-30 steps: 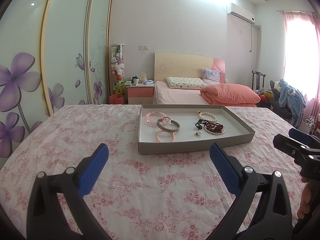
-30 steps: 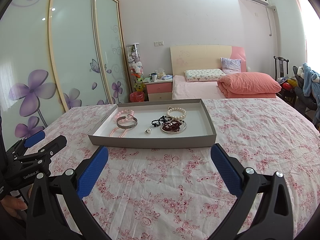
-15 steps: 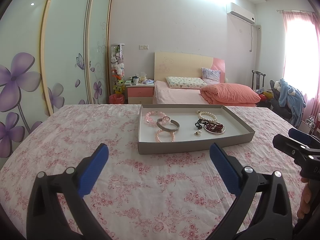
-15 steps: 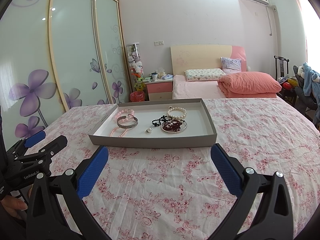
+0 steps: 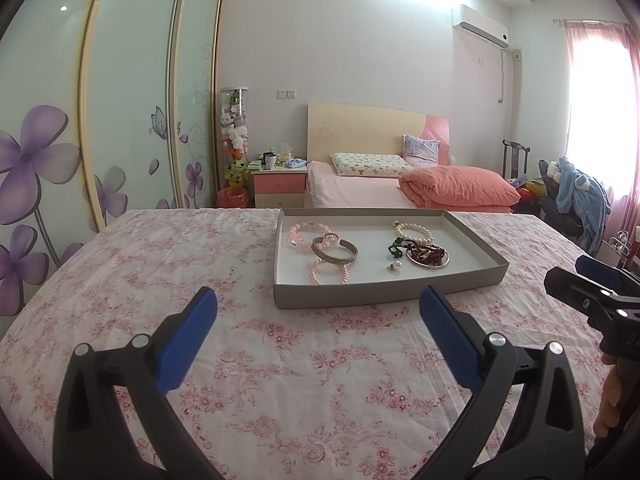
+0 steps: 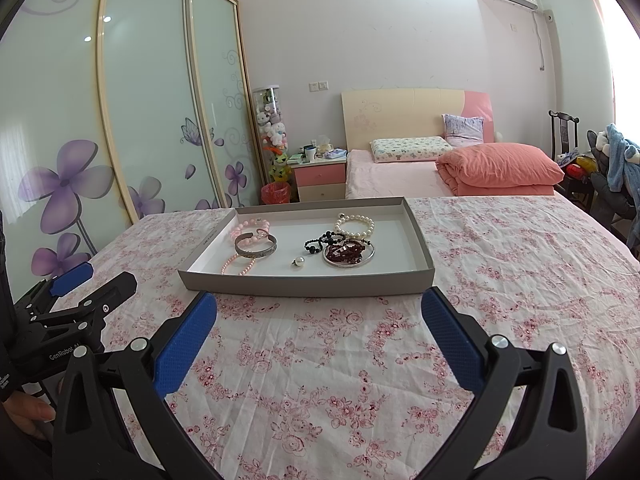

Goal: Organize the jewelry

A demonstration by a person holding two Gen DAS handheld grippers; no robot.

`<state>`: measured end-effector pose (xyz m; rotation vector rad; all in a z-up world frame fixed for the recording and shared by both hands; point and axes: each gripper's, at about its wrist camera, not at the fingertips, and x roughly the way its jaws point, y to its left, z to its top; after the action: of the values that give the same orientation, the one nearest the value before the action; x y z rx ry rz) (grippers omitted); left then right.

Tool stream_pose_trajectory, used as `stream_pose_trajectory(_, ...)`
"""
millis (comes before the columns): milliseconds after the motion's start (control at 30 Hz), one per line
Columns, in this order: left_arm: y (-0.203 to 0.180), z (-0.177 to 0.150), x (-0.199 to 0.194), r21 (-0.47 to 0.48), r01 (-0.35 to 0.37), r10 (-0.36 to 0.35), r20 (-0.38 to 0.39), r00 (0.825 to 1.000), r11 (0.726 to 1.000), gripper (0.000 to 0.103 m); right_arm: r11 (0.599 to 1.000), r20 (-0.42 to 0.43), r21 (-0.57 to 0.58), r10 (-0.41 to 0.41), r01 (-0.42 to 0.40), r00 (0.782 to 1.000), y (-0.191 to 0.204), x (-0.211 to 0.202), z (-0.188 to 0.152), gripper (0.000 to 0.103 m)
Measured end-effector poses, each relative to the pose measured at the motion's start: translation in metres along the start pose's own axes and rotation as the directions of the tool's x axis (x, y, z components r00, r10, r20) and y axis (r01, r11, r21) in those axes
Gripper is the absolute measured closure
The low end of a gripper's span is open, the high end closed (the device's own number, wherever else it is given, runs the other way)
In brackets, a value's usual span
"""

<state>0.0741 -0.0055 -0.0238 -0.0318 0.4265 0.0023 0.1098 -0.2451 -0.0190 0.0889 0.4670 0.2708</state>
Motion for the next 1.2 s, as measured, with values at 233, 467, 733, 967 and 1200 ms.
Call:
stream_pose_trajectory(233,-0.0003,0.0004,0.0006,0.0,0.0,0.0,0.0,1.0,1.0,0.004,1.0,0.0,-0.001,0.0,0.0,1.0,0.0,-0.0001,0.0,0.002)
stream_pose_trajectory(467,-0.0005,0.001,0.001,0.0,-0.001,0.001,-0.001,1.0,1.0,0.004,1.0,0.0,0.001,0.0,0.0,1.0,-0.0002,0.0001,0.0002,0.002)
stream_pose_trajectory(733,-0.0006,0.0014,0.0013,0.0,0.0,0.0,-0.002,1.0,1.0,0.004,1.0,0.0,0.0,0.0,0.0,1.0,0.0001,-0.0004,0.0,0.002)
stream_pose_trajectory(967,-0.0007,0.0019,0.0015,0.0,0.0,0.0,-0.002,1.0,1.0,0.004,1.0,-0.002,0.001,0.0,0.0,1.0,0.0,-0.0002,0.0002,0.002)
stream_pose_trajectory(1200,-0.0014,0.0,-0.0001,-0.003,0.005,-0.005,-0.002,1.0,1.0,0.004,1.0,-0.002,0.0,-0.001,0.001,1.0,0.0006,0.0,0.0002,0.002)
